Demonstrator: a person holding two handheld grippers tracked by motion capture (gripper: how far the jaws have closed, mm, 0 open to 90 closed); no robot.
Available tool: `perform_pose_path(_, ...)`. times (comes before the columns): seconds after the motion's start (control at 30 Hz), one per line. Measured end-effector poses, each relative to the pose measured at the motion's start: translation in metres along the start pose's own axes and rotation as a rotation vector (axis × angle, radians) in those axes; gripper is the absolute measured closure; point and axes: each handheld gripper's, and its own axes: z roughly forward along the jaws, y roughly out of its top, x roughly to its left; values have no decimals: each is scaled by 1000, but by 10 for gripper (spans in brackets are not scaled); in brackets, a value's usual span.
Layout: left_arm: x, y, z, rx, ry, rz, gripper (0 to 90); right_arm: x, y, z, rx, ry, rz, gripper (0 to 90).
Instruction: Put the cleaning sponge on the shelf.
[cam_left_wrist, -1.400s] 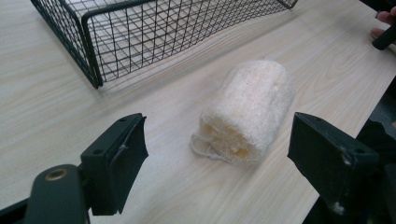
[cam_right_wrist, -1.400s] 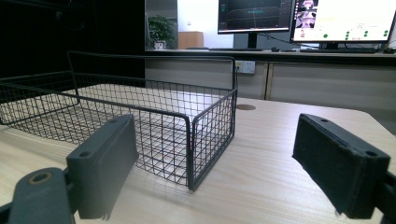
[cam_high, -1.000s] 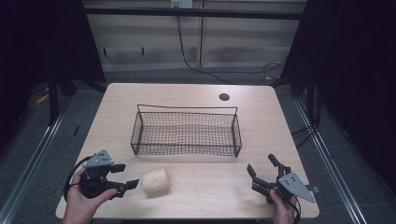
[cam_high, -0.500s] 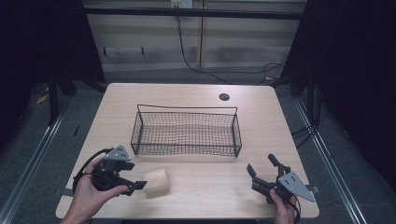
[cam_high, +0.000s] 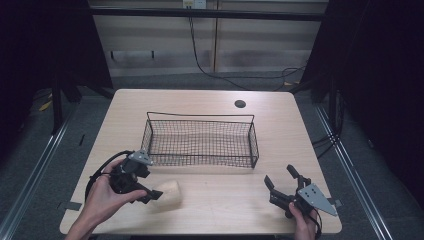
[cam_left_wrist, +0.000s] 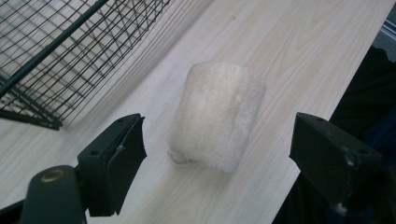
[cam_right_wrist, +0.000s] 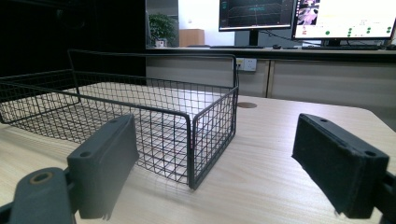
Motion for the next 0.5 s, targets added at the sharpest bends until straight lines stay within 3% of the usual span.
perform_pose_path(0.1,1,7,5,31,-6,30,236,0,0,0,0,1,2,134)
perform_pose_path(0.27,0,12,15,105,-22,61,208,0,0,0,6,-7,3,136)
perform_pose_path(0.5,5,13,25,153,-29,58,199,1,0,1,7,-9,6,137)
